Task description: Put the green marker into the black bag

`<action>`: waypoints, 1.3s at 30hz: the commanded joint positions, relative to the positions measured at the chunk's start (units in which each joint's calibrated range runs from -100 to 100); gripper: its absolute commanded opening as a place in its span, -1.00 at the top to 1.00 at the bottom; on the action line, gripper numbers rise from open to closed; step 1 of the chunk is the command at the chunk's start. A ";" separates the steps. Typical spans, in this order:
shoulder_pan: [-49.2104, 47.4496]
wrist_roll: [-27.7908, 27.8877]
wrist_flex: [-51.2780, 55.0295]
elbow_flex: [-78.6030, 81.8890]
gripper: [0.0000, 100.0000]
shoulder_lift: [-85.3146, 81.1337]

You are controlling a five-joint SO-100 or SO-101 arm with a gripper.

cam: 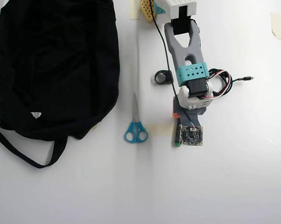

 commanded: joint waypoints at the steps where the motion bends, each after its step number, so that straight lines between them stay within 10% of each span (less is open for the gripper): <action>1: -0.57 -0.05 -0.23 -1.64 0.78 -0.56; 39: -0.27 0.26 0.02 -1.64 0.96 -0.64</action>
